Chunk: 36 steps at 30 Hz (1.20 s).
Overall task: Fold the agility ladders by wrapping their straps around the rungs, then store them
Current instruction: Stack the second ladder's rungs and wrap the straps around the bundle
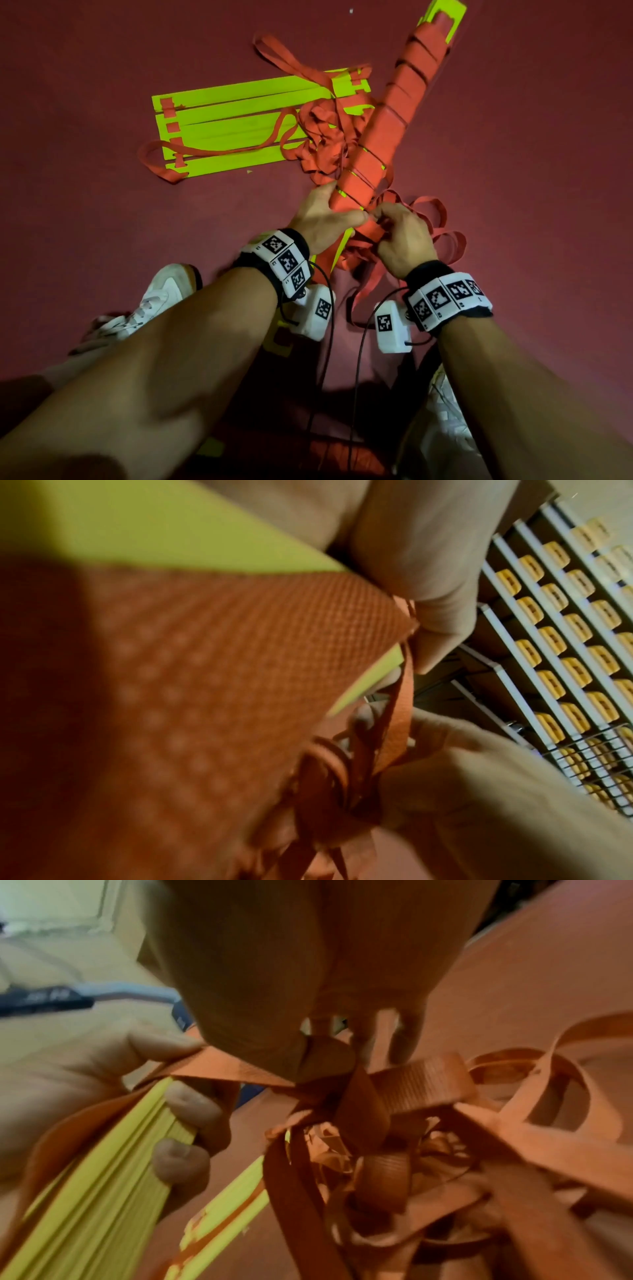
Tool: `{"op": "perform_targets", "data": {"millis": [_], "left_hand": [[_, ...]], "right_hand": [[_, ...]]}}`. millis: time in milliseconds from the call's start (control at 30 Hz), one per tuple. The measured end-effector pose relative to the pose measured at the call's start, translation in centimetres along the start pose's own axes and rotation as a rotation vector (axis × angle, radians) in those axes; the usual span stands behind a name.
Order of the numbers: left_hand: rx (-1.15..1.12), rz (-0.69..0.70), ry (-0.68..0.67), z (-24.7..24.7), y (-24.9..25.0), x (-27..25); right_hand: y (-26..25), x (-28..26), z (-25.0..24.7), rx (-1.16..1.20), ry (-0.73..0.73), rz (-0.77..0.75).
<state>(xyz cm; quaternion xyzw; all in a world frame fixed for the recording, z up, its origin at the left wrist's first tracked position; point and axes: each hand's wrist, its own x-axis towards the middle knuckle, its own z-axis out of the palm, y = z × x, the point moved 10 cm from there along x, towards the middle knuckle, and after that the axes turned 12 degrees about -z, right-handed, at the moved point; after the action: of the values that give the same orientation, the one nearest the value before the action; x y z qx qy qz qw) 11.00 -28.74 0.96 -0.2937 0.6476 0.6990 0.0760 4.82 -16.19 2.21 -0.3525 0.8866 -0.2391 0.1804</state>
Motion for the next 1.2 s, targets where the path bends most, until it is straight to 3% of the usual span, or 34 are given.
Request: {"op": "perform_targets", "data": {"millis": [167, 300, 567, 700, 833, 933, 1067, 1200], "left_hand": [[-0.045, 0.055, 0.051, -1.6, 2.7, 0.0], [-0.062, 0.078, 0.079, -2.6, 4.3, -0.1], [-0.140, 0.137, 0.117, -4.7, 7.0, -1.1], [-0.221, 0.158, 0.100, -5.5, 8.3, -1.9], [-0.245, 0.195, 0.107, -6.2, 9.6, -2.8], [-0.273, 0.185, 0.130, -7.2, 9.8, -2.9], [-0.320, 0.168, 0.147, -8.0, 9.6, -3.0], [-0.337, 0.169, 0.139, -8.2, 9.7, -3.2]], "right_hand": [[0.3, 0.2, -0.8, 0.268, 0.105, 0.052], [-0.8, 0.6, -0.4, 0.134, 0.006, 0.000], [-1.1, 0.7, -1.4, 0.078, 0.005, -0.025], [-0.6, 0.9, -2.8, 0.020, 0.132, -0.052], [1.6, 0.4, -3.0, 0.505, 0.330, 0.097], [1.8, 0.2, -2.6, 0.763, 0.385, 0.148], [0.1, -0.4, -3.3, 0.767, 0.375, 0.027], [0.8, -0.5, -3.1, 0.781, 0.366, 0.045]]}}
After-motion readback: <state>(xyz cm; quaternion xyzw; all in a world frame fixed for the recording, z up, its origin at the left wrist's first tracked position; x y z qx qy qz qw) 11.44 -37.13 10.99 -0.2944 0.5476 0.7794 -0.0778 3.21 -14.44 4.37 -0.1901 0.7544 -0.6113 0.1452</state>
